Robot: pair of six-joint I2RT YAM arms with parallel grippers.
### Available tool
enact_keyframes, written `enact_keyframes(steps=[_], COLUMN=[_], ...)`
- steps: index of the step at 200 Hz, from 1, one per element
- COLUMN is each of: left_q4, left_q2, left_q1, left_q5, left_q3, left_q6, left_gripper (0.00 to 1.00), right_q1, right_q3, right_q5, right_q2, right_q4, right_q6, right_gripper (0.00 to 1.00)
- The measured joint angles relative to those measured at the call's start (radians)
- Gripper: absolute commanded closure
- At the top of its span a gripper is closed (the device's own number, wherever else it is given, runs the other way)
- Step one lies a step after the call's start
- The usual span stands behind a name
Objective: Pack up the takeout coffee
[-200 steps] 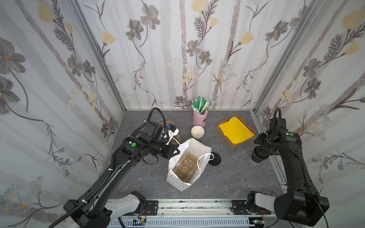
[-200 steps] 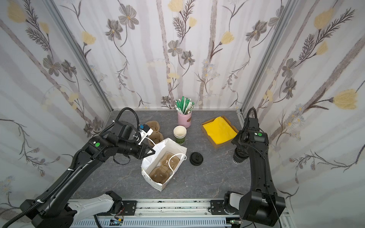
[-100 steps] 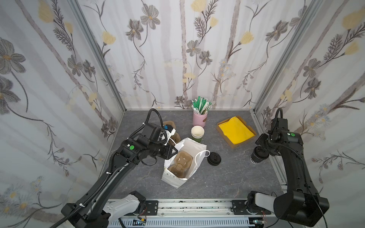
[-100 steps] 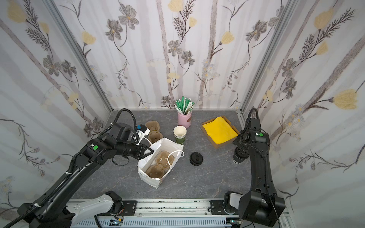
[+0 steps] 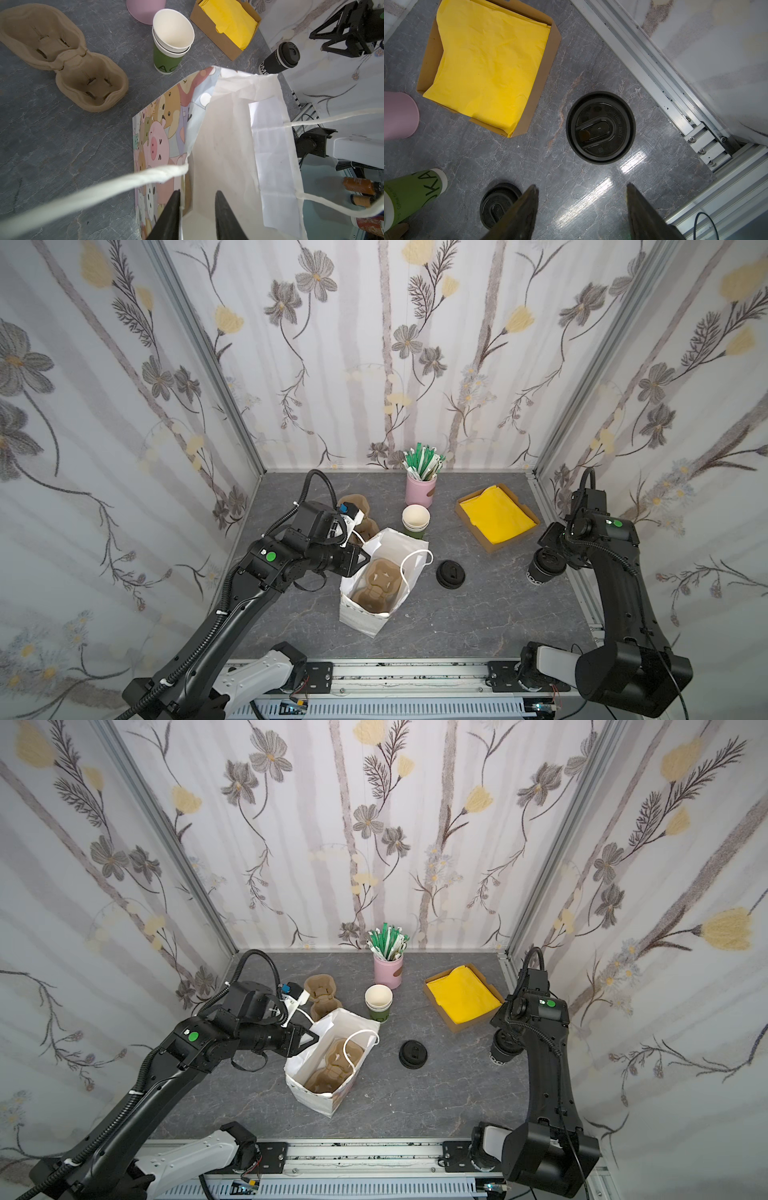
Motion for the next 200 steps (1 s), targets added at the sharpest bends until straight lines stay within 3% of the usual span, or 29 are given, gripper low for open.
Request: enact_keyframes(steps=[30,80,91,105,136,200], left_q4=[-0.001,-0.006,-0.006,-0.008,-0.015,-0.037], left_q2=[-0.015,-0.046,-0.046,-0.045,-0.042,-0.035], left_q1=[0.001,0.001,0.001,0.001,0.001,0.000], left_q5=[-0.027,-0.079,-0.082,-0.091,-0.104,-0.118], left_q3=[-0.011,-0.017,-0.017,-0.017,-0.035,-0.044], left_q6=[-0.010,-0.019,-0.019,-0.019,-0.024,-0.035], left_gripper=[0.69,0.86,0.85,0.76,0.76,0.98], right_q1=[0.000,-0.006,-0.011,-0.019,-0.037,-0.082], right_q3=[-0.009,-0.013,-0.008,-0.003,0.002,-0.029], right_q5=[0.000,0.007,0.016,0.023,0.032,0.015], right_q2=[-0.006,-0.006,-0.004,0.003,0.009,0.089], right_q4=[0.000,0.000,0.001,0.001,0.005,0.054], right_q6=[-0.007,-0.026,-0.035,-0.051,-0.079,-0.115], right_gripper=[0.33,0.34,0.33,0.33,0.30,0.25])
